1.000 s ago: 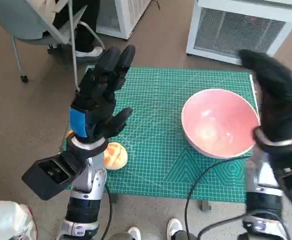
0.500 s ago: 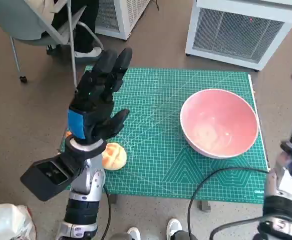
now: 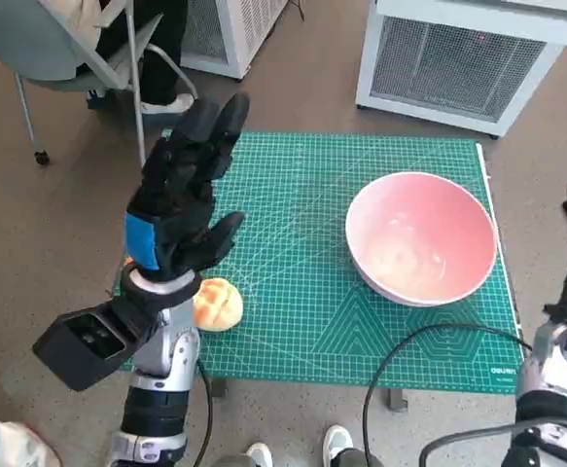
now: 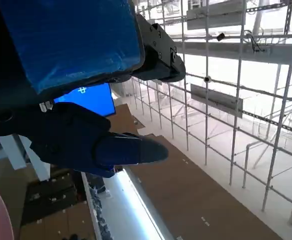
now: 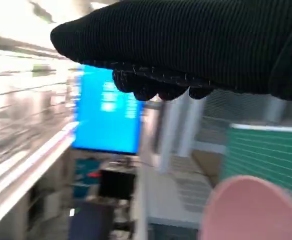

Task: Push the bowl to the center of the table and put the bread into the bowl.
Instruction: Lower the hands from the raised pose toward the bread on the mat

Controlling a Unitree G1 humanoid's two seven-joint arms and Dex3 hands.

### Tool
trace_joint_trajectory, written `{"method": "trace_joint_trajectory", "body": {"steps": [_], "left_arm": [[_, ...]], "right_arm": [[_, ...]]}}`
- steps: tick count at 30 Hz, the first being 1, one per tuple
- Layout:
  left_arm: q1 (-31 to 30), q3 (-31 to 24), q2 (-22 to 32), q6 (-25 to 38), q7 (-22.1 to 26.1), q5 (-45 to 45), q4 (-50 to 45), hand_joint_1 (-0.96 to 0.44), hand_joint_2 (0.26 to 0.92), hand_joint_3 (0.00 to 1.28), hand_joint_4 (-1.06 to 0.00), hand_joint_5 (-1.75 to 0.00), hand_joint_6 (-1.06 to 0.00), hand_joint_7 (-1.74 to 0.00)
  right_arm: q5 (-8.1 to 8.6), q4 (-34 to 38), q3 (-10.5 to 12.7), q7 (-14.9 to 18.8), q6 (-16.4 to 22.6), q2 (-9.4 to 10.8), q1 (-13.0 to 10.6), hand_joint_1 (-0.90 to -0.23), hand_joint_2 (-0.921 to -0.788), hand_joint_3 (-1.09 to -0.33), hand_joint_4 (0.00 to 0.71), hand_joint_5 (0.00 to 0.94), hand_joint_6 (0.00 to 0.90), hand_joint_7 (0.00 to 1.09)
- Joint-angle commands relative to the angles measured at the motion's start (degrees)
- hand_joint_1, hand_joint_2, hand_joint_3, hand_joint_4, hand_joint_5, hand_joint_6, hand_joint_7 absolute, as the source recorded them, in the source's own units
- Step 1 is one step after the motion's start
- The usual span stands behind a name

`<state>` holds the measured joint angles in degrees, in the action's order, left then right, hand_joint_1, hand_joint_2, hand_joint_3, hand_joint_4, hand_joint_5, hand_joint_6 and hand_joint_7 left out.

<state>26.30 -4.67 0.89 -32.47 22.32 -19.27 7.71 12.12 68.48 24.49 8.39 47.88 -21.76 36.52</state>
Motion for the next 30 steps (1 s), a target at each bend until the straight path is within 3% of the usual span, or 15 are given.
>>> {"method": "trace_joint_trajectory", "body": {"steps": [1, 16, 30], "left_arm": [[-0.5, -0.2, 0.4, 0.5, -0.2, 0.0, -0.9, -0.44, 0.921, 0.28, -0.34, 0.0, -0.41, -0.12], [-2.2, -0.4, 1.9, 1.3, -1.0, 1.5, -3.4, -0.46, 0.921, 0.28, -0.33, 0.0, -0.41, -0.11], [-4.8, -1.1, 3.7, 1.1, -1.3, 1.6, -5.2, -0.47, 0.921, 0.3, -0.31, 0.0, -0.39, -0.09]], "right_arm": [[-1.73, 3.6, -1.4, -2.5, -4.5, 1.8, 0.5, -0.484, -0.921, -0.91, 0.185, 0.017, 0.11, 0.23], [-4.65, 6.8, -5.0, -3.9, -16.7, 7.5, 3.9, -0.503, -0.921, -0.892, 0.194, 0.01, 0.143, 0.21], [-5.75, 7.5, -6.2, -3.0, -20.9, 11.7, 7.5, -0.521, -0.921, -0.908, 0.205, 0.007, 0.165, 0.2]]}}
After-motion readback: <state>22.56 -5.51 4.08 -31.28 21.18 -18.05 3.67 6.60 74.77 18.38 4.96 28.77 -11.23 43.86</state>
